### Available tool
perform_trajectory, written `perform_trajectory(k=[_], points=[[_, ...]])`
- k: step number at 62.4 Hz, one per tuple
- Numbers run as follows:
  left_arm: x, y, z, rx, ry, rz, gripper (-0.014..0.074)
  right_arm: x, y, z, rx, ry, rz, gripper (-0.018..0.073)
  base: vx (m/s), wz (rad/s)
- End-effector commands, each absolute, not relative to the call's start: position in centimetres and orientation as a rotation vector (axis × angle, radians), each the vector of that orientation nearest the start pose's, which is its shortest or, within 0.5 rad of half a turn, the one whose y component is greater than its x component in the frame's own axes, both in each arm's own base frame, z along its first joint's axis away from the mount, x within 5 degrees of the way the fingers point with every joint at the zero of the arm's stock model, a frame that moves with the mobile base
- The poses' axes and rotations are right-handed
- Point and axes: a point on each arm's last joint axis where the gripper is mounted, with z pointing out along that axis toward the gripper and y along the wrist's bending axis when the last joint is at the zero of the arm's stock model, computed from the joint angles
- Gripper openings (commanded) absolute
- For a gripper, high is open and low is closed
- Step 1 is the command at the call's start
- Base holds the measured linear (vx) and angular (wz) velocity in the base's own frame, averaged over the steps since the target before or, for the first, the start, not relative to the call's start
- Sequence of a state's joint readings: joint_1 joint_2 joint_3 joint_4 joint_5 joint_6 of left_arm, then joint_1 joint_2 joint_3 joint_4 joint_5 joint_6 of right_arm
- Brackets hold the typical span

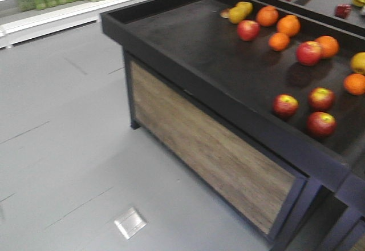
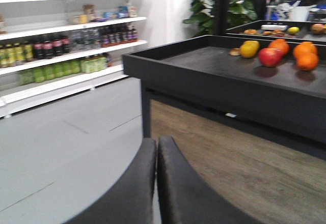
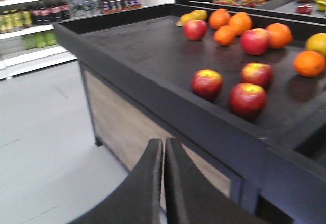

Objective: Pick three apples into basket with both arms
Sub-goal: 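Turn the base and approach the table holding the light-blue basket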

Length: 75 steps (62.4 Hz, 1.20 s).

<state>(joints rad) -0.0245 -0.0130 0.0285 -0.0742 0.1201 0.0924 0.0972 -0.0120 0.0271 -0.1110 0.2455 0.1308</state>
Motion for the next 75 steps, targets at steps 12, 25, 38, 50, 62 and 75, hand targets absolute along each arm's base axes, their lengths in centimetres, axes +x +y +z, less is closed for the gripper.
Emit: perform_trajectory(k=[12,25,38,50,62,75], points=[[5.44,-0.15,20.92,0.027,1.509,-0.012,-0.0006,5.58,0.35,18.49,-0.065,1.672,0.057,-0.0005,0.13,-0.51],[5.44,-0.15,20.92,0.027,1.509,-0.012,-0.0006,5.58,0.35,18.49,-0.065,1.672,0.057,-0.0005,0.13,-0.49],[5.44,-0.15,20.92,0.027,1.509,-0.012,-0.0006,5.58,0.35,18.49,-0.065,1.672,0.057,-0.0005,0.13,-0.49],[5.44,-0.15,20.92,0.027,1.509,-0.012,-0.0006,5.58,0.35,18.49,-0.065,1.672,0.057,-0.0005,0.12,-0.45],[5.44,-0.15,20.92,0.027,1.509,-0.012,-0.0006,5.58,0.35,18.49,-0.065,1.672,0.057,-0.0005,0.10,-0.39],[5.44,-0.15,20.92,0.027,1.509,-0.012,-0.0006,5.58,0.35,18.49,-0.065,1.672,0.057,-0.0005,0.08,-0.32]])
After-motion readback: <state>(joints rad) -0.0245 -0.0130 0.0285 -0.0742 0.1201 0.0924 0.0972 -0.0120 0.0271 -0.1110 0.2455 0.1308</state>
